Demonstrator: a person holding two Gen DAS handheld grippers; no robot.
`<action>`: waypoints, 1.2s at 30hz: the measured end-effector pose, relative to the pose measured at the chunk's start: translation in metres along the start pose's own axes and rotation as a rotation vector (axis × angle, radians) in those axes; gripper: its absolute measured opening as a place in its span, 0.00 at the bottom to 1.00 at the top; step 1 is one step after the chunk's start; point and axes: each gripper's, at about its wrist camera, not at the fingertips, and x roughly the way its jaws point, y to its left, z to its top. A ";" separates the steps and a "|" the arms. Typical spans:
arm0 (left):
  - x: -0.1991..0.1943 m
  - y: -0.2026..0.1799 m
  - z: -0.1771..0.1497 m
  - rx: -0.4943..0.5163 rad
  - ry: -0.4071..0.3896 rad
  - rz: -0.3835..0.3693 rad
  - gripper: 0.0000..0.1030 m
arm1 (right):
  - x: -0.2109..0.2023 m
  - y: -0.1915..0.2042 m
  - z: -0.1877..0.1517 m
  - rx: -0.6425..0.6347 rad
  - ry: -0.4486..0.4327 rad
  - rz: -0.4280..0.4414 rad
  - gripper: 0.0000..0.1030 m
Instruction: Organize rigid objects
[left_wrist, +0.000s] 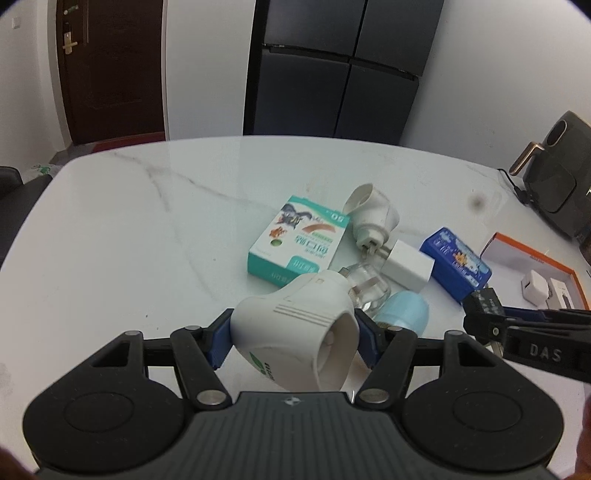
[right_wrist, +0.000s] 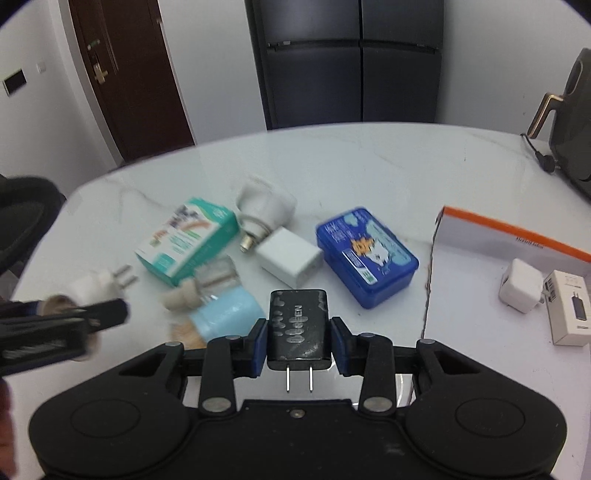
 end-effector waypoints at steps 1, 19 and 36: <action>-0.003 -0.003 0.001 0.001 -0.005 0.002 0.64 | -0.006 0.002 0.001 0.004 -0.005 0.010 0.43; -0.048 -0.042 0.003 0.028 -0.038 0.084 0.64 | -0.083 0.009 -0.008 0.012 -0.092 0.020 0.43; -0.063 -0.067 0.005 0.084 -0.069 0.045 0.64 | -0.120 -0.003 -0.013 0.052 -0.155 -0.012 0.43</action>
